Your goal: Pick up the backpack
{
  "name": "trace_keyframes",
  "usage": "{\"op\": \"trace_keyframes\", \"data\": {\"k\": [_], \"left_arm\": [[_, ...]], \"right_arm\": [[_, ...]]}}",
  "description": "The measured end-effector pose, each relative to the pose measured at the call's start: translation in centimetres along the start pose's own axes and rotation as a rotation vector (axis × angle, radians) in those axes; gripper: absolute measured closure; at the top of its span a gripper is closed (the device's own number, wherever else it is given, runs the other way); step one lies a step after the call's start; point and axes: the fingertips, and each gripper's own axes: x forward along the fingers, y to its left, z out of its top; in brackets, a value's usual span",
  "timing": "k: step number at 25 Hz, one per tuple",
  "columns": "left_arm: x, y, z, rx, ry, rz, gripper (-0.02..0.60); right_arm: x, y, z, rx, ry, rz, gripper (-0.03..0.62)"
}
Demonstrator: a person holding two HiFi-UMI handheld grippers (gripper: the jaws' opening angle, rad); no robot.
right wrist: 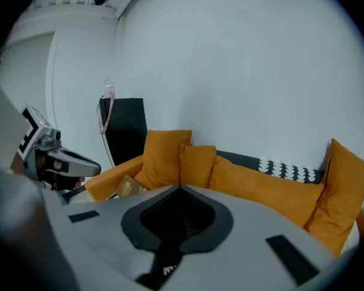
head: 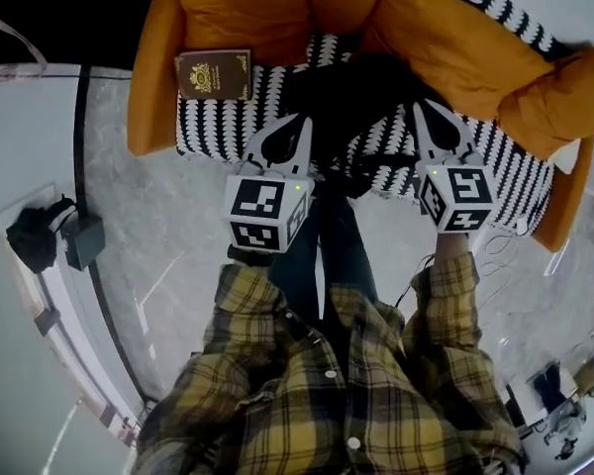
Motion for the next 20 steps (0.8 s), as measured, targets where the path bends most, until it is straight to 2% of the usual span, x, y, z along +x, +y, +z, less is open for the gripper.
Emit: {"op": "trace_keyframes", "data": {"k": [7, 15, 20], "left_arm": [[2.0, 1.1, -2.4, -0.028, 0.031, 0.014, 0.565], [5.2, 3.4, -7.2, -0.087, 0.096, 0.073, 0.563], [6.7, 4.1, -11.1, -0.136, 0.178, 0.065, 0.563]], "right_arm": [[1.8, -0.5, -2.1, -0.030, 0.043, 0.008, 0.577], [4.9, -1.2, -5.0, -0.073, 0.080, 0.025, 0.577], [6.4, -1.3, -7.1, -0.077, 0.106, 0.045, 0.576]]}}
